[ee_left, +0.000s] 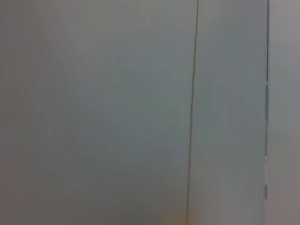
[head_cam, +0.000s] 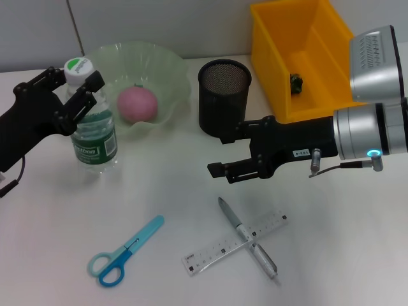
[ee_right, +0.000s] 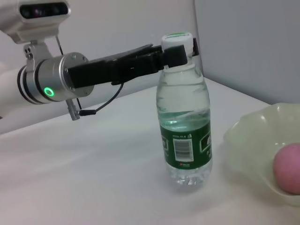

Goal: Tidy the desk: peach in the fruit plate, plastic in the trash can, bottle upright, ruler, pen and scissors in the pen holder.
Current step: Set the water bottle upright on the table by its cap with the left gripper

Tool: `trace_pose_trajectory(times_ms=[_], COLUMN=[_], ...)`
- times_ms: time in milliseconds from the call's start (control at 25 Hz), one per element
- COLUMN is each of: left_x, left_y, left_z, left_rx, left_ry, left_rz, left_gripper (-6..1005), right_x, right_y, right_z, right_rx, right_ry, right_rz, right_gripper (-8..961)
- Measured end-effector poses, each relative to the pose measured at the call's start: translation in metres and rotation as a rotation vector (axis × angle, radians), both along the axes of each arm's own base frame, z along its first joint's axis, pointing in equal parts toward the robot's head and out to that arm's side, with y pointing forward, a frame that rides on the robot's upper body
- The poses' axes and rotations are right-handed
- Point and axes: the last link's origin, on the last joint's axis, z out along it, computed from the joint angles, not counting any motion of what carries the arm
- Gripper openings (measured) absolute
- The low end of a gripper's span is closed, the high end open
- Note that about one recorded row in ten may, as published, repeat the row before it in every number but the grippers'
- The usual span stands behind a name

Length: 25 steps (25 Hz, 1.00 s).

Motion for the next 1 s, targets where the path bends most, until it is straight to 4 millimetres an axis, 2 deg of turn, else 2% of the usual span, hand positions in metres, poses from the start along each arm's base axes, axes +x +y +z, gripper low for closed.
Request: trace_pose_trajectory(times_ms=[520,1000], left_x=[-0.018,-0.025], left_y=[0.006,0.008], left_z=[-0.004,-0.004], left_rx=[0.064,0.092], left_ry=[0.030,0.022], left_rz=[0.124,0.180], left_gripper=[464,468], right_x=[0.002,0.003], right_y=[0.000,0.001], right_z=[0.000,0.000], right_rx=[0.006,0.012], right_ry=[0.000,-0.006], right_rz=[-0.008,-0.009], right_gripper=[780,780])
